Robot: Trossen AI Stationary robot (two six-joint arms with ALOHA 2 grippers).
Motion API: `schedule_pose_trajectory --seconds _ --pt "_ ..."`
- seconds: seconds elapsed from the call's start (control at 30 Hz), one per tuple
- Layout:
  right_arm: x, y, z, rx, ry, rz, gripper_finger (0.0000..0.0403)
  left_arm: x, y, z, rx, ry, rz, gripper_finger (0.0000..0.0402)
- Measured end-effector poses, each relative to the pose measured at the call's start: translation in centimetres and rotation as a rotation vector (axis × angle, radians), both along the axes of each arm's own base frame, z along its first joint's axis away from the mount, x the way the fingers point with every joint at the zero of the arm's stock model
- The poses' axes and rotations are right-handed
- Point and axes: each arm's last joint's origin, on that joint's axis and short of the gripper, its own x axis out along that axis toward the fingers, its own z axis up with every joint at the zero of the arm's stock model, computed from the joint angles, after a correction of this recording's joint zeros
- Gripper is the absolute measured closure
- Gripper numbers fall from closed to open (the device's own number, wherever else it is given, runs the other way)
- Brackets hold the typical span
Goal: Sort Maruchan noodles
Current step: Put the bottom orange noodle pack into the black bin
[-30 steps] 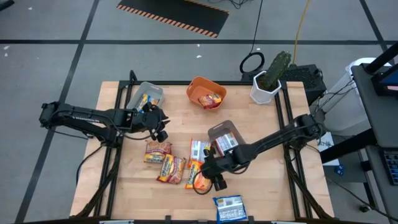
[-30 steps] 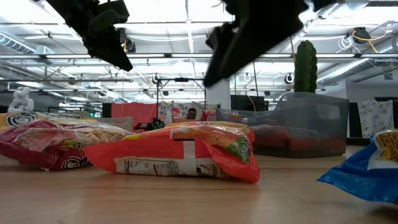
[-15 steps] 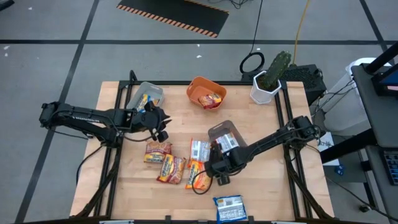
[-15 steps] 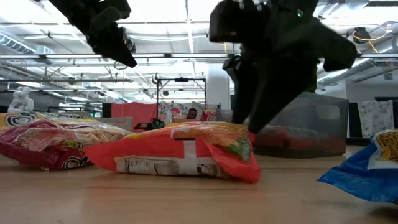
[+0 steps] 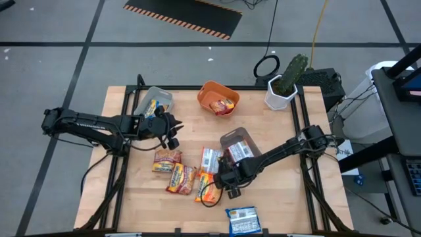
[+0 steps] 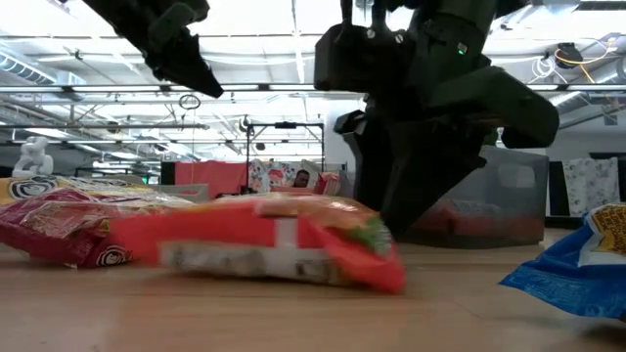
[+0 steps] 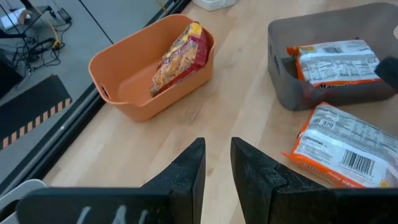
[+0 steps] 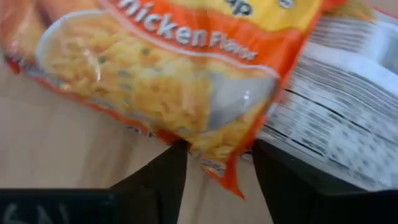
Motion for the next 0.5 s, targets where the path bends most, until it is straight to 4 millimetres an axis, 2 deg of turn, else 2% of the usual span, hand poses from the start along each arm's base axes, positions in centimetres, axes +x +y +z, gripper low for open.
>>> schedule_pose_trajectory --seconds 0.5 --pt "0.42 0.4 0.21 0.071 -0.034 0.095 0.0397 0.1 0.57 0.16 0.008 -0.017 0.021 0.0318"
